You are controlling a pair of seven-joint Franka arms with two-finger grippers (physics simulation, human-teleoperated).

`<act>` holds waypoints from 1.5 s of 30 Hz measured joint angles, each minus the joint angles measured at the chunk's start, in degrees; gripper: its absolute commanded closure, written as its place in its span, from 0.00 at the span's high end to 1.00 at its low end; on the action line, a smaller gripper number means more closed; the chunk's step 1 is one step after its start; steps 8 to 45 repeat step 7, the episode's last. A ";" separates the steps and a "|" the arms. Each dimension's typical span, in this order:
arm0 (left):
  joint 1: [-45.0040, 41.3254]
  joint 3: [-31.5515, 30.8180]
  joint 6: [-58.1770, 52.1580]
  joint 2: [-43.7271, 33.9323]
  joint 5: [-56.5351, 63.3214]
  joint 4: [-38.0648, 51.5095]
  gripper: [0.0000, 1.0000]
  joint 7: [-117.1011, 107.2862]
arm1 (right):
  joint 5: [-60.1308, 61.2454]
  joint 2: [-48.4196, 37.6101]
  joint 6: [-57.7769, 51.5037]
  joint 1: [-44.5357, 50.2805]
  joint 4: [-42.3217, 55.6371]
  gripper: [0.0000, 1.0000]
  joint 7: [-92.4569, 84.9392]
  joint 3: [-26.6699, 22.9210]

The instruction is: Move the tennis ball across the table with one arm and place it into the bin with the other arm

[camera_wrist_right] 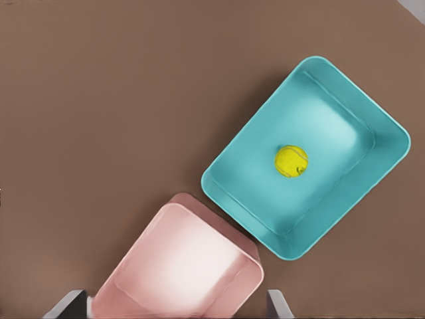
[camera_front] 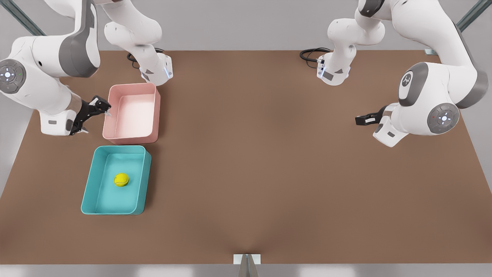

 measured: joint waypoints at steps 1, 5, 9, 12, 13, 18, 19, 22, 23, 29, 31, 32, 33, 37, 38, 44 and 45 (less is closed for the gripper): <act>0.00 0.00 0.00 0.01 -0.01 0.00 1.00 0.00 | -0.16 -0.14 -0.36 -0.08 -0.20 1.00 2.61 0.04; 0.00 0.00 -0.02 0.09 -0.02 0.00 1.00 0.00 | -0.52 -0.50 -1.01 -0.13 -1.02 1.00 11.67 0.09; 0.05 0.00 -0.06 0.06 -0.02 0.00 1.00 0.00 | -0.60 -0.78 -0.93 -0.11 -1.48 1.00 15.49 0.09; 0.05 0.00 -0.06 0.06 -0.02 0.00 1.00 0.00 | -0.60 -0.78 -0.93 -0.11 -1.48 1.00 15.49 0.09; 0.05 0.00 -0.06 0.06 -0.02 0.00 1.00 0.00 | -0.60 -0.78 -0.93 -0.11 -1.48 1.00 15.49 0.09; 0.05 0.00 -0.06 0.06 -0.02 0.00 1.00 0.00 | -0.60 -0.78 -0.93 -0.11 -1.48 1.00 15.49 0.09; 0.05 0.00 -0.06 0.06 -0.02 0.00 1.00 0.00 | -0.60 -0.78 -0.93 -0.11 -1.48 1.00 15.49 0.09; 0.05 0.00 -0.06 0.06 -0.02 0.00 1.00 0.00 | -0.60 -0.78 -0.93 -0.11 -1.48 1.00 15.49 0.09; 0.05 0.00 -0.06 0.06 -0.02 0.00 1.00 0.00 | -0.60 -0.78 -0.93 -0.11 -1.48 1.00 15.49 0.09; 0.05 0.00 -0.06 0.06 -0.02 0.00 1.00 0.00 | -0.60 -0.78 -0.93 -0.11 -1.48 1.00 15.49 0.09; 0.05 0.00 -0.06 0.06 -0.02 0.00 1.00 0.00 | -0.60 -0.78 -0.93 -0.11 -1.48 1.00 15.49 0.09; 0.05 0.00 -0.06 0.06 -0.02 0.00 1.00 0.00 | -0.60 -0.78 -0.93 -0.11 -1.48 1.00 15.49 0.09; 0.05 0.00 -0.06 0.06 -0.02 0.00 1.00 0.00 | -0.60 -0.78 -0.93 -0.11 -1.48 1.00 15.49 0.09; 0.05 0.00 -0.06 0.06 -0.02 0.00 1.00 0.00 | -0.60 -0.78 -0.93 -0.11 -1.48 1.00 15.49 0.09; 0.05 0.00 -0.06 0.06 -0.02 0.00 1.00 0.00 | -0.60 -0.78 -0.93 -0.11 -1.48 1.00 15.49 0.09; 0.05 0.00 -0.06 0.06 -0.02 0.00 1.00 0.00 | -0.60 -0.78 -0.93 -0.11 -1.48 1.00 15.49 0.09; 0.05 0.00 -0.06 0.06 -0.02 0.00 1.00 0.00 | -0.60 -0.78 -0.93 -0.11 -1.48 1.00 15.49 0.09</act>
